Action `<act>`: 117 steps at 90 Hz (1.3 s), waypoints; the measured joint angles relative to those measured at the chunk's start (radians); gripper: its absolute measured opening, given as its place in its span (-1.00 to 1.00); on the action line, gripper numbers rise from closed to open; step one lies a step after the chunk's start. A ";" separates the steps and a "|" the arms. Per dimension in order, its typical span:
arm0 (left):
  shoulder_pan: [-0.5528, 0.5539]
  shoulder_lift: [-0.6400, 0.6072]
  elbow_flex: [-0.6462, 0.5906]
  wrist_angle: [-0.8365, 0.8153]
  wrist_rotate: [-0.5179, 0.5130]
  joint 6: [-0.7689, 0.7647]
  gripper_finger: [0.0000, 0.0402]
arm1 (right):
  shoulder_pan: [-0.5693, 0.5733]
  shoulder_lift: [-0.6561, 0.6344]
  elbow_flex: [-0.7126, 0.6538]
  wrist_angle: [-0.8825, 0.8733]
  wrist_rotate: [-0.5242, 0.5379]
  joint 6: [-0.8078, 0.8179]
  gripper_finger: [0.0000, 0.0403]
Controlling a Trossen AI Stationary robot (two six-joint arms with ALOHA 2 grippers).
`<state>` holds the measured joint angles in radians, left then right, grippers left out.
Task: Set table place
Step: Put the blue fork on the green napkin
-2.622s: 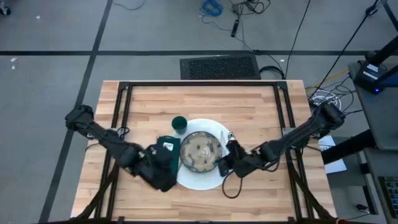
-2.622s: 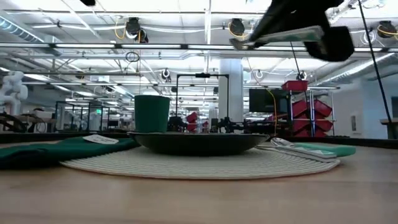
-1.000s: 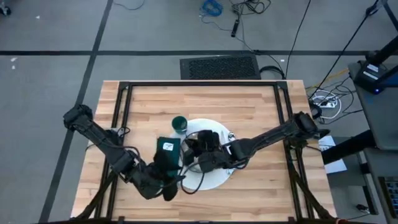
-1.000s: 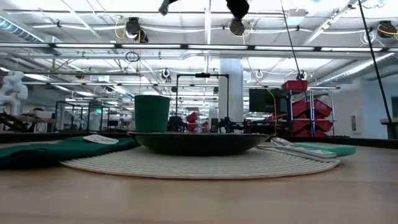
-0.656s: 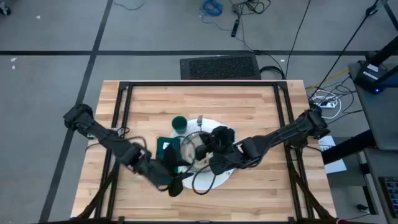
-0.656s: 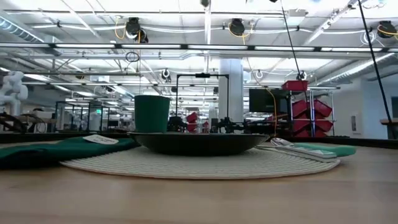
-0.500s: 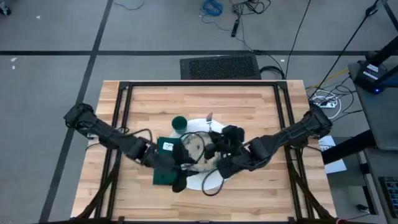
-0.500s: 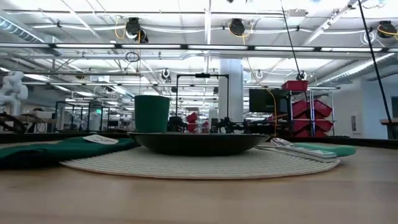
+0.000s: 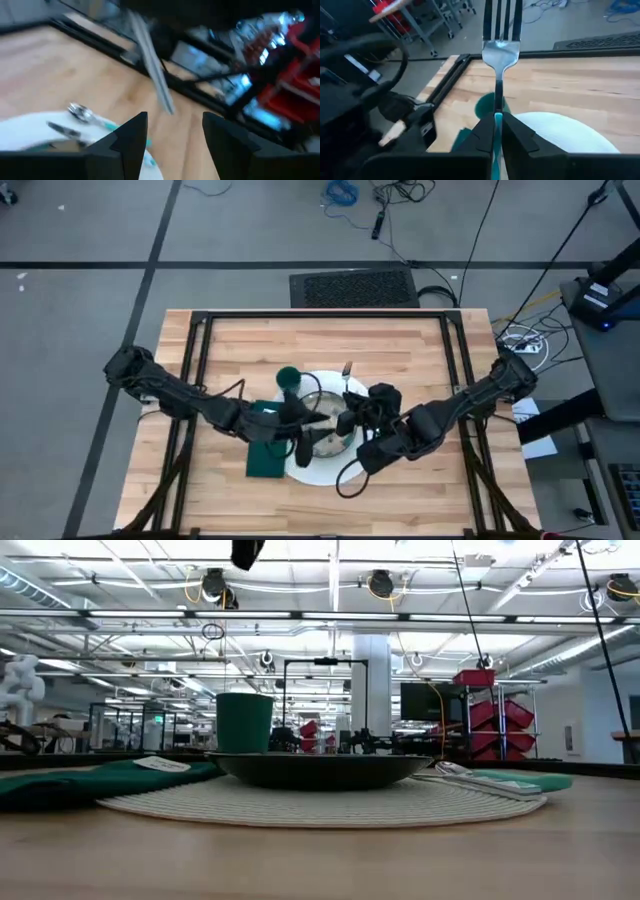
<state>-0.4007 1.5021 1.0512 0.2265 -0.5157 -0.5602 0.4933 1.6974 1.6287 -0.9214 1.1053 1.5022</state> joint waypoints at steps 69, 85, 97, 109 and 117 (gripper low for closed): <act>0.091 0.016 0.000 0.057 0.044 -0.185 -0.12 | -0.035 0.001 0.000 0.110 -0.006 -0.110 -0.98; 0.099 0.017 0.001 0.011 0.045 -0.192 -0.12 | -0.035 0.001 0.000 0.111 -0.006 -0.112 -0.98; 0.098 0.017 0.001 0.021 0.048 -0.192 -0.12 | -0.035 0.001 0.000 0.111 -0.006 -0.112 -0.98; 0.098 0.017 0.001 0.016 0.070 -0.192 -0.12 | -0.035 0.002 0.000 0.111 -0.006 -0.111 -0.98; 0.098 0.017 0.001 0.015 0.070 -0.191 -0.14 | -0.035 0.002 0.000 0.111 -0.006 -0.111 -0.98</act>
<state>-0.3023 1.5188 1.0519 0.2418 -0.4454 -0.7514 0.4587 1.6989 1.6283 -0.8108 1.0992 1.3911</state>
